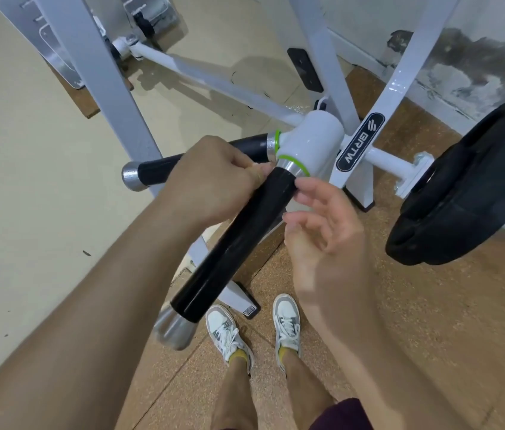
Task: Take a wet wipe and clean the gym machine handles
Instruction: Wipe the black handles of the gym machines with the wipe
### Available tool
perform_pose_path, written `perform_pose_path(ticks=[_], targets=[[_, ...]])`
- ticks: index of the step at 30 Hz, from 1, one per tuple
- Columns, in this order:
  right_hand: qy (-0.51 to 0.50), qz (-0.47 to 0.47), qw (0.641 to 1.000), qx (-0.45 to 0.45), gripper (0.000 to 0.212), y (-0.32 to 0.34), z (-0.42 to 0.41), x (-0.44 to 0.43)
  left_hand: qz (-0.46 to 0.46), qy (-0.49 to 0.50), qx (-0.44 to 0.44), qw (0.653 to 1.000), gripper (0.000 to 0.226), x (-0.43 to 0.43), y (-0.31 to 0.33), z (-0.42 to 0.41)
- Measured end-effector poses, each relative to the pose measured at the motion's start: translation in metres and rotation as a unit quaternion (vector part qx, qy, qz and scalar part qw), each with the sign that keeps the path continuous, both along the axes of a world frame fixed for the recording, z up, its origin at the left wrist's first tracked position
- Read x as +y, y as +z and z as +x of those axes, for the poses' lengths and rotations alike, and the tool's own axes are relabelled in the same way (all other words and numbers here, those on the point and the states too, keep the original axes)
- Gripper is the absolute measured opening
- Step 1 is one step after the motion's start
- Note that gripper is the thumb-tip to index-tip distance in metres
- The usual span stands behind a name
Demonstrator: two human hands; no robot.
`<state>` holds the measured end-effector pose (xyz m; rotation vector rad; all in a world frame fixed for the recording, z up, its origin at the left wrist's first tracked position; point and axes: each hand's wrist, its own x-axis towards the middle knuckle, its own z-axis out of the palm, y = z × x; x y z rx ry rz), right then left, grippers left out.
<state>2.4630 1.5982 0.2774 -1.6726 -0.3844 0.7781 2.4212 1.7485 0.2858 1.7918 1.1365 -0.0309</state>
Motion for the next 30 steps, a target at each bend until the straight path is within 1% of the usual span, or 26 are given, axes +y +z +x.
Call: perform_pose_path(ticks=[3, 5, 6, 9, 10, 12, 13, 14, 15, 16, 17, 18, 21, 22, 23, 25, 27, 30], targets=[[-0.016, 0.012, 0.999, 0.026, 0.037, 0.000, -0.001, 0.001, 0.020, -0.012, -0.042, 0.999, 0.040, -0.003, -0.002, 0.009], [-0.038, 0.007, 0.999, 0.021, 0.034, -0.002, -0.001, 0.005, 0.035, -0.035, -0.034, 0.998, 0.045, -0.008, -0.001, 0.007], [-0.042, -0.005, 0.999, -0.002, 0.034, -0.004, 0.000, 0.007, 0.011, -0.046, -0.027, 0.999, 0.046, -0.005, -0.003, 0.001], [-0.036, -0.039, 0.996, -0.077, 0.036, -0.007, -0.001, 0.009, -0.133, -0.070, -0.004, 0.989, 0.032, 0.008, 0.000, -0.024], [-0.028, -0.045, 0.992, -0.113, 0.037, -0.008, -0.001, 0.008, -0.151, -0.064, -0.008, 0.986, 0.027, 0.010, 0.002, -0.028], [-0.017, -0.048, 0.983, -0.174, 0.041, -0.008, -0.002, 0.006, -0.137, 0.002, -0.067, 0.988, 0.026, 0.008, 0.001, -0.021], [-0.011, -0.046, 0.981, -0.188, 0.044, -0.008, -0.004, 0.006, -0.123, 0.033, -0.101, 0.987, 0.030, 0.004, 0.002, -0.015], [-0.005, -0.042, 0.979, -0.197, 0.046, -0.009, -0.007, 0.006, -0.099, 0.038, -0.119, 0.987, 0.037, 0.001, 0.002, -0.008], [0.001, -0.036, 0.978, -0.206, 0.047, -0.009, -0.009, 0.006, -0.072, 0.025, -0.114, 0.991, 0.043, -0.001, 0.001, -0.005], [0.006, -0.032, 0.977, -0.211, 0.048, -0.010, -0.012, 0.006, -0.058, 0.003, -0.099, 0.993, 0.044, -0.004, 0.001, -0.005], [0.009, -0.030, 0.978, -0.208, 0.049, -0.011, -0.013, 0.006, -0.060, -0.020, -0.086, 0.994, 0.041, -0.005, 0.000, -0.008], [0.011, -0.028, 0.978, -0.205, 0.050, -0.011, -0.015, 0.005, -0.081, -0.028, -0.083, 0.993, 0.034, -0.004, -0.002, -0.013], [0.018, -0.026, 0.976, -0.215, 0.051, -0.012, -0.016, 0.002, -0.154, 0.027, -0.102, 0.982, 0.011, 0.000, 0.001, -0.027], [0.021, -0.025, 0.976, -0.216, 0.051, -0.012, -0.017, 0.002, -0.151, 0.042, -0.109, 0.982, 0.007, 0.000, 0.001, -0.028], [0.023, -0.023, 0.977, -0.212, 0.052, -0.011, -0.017, 0.001, -0.127, 0.051, -0.112, 0.984, 0.005, 0.001, 0.000, -0.027], [0.024, -0.022, 0.979, -0.202, 0.054, -0.008, -0.016, 0.001, -0.080, 0.065, -0.124, 0.987, 0.003, -0.003, 0.003, -0.023], [0.012, -0.028, 0.977, -0.212, 0.054, -0.007, -0.015, 0.003, -0.064, 0.084, -0.143, 0.984, 0.002, -0.006, 0.003, -0.017], [-0.001, -0.036, 0.970, -0.238, 0.053, -0.009, -0.016, 0.006, -0.049, 0.044, -0.127, 0.990, 0.016, -0.010, -0.002, -0.010]])
